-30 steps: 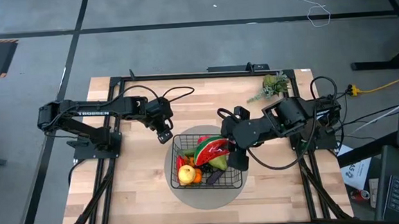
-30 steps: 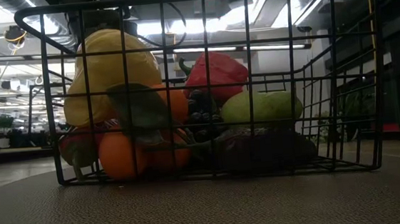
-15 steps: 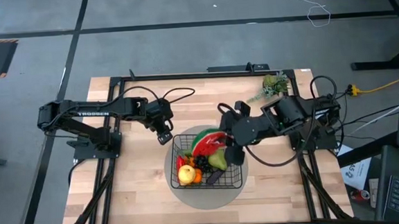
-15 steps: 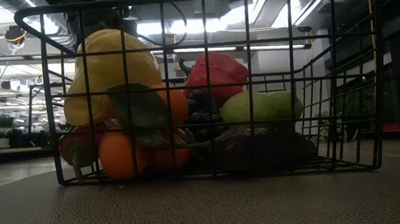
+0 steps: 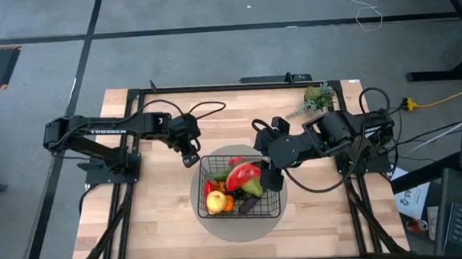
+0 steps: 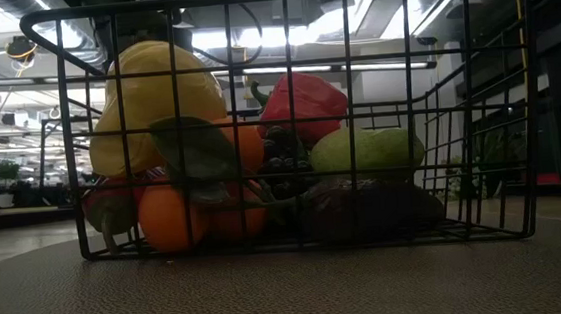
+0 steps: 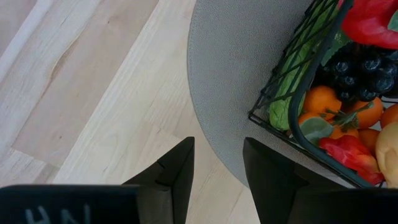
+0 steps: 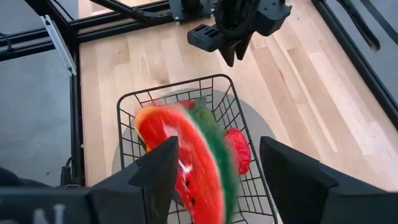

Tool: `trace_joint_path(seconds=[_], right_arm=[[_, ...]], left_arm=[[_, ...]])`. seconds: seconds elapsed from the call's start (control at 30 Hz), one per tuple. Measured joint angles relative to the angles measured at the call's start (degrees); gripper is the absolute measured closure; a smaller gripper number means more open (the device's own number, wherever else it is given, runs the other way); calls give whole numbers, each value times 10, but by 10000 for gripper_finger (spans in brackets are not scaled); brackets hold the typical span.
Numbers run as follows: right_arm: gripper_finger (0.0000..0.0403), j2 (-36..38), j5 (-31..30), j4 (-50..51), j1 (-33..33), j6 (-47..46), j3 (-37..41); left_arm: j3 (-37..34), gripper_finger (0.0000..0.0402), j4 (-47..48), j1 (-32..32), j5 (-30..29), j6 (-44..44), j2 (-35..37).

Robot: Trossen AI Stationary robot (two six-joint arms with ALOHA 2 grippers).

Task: Build produce basket
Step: Return to Home Position

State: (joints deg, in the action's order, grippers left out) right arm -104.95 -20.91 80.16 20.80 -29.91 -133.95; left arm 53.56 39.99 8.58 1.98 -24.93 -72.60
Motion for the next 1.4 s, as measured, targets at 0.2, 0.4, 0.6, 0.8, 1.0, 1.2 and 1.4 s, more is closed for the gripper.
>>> trace_joint_path(seconds=[0.2, 0.4, 0.6, 0.8, 1.0, 1.2, 1.4], right_arm=[[174, 0, 0, 0, 0, 2, 0], [176, 0, 0, 0, 0, 4, 0], [175, 0, 1, -2, 0, 60, 0], [175, 4, 22, -36, 0, 107, -1], [175, 55, 124, -90, -26, 181, -10], [175, 119, 130, -88, -50, 167, -10], [175, 168, 130, -112, -71, 167, -11]], left_arm=[[0, 269, 0, 0, 0, 0, 0], [0, 269, 0, 0, 0, 0, 0], [0, 269, 0, 0, 0, 0, 0], [0, 269, 15, 0, 13, -42, 0], [1, 269, 49, 16, 52, -50, 60], [14, 269, 50, 36, 38, -48, 147], [36, 269, -4, 50, 7, -23, 229]])
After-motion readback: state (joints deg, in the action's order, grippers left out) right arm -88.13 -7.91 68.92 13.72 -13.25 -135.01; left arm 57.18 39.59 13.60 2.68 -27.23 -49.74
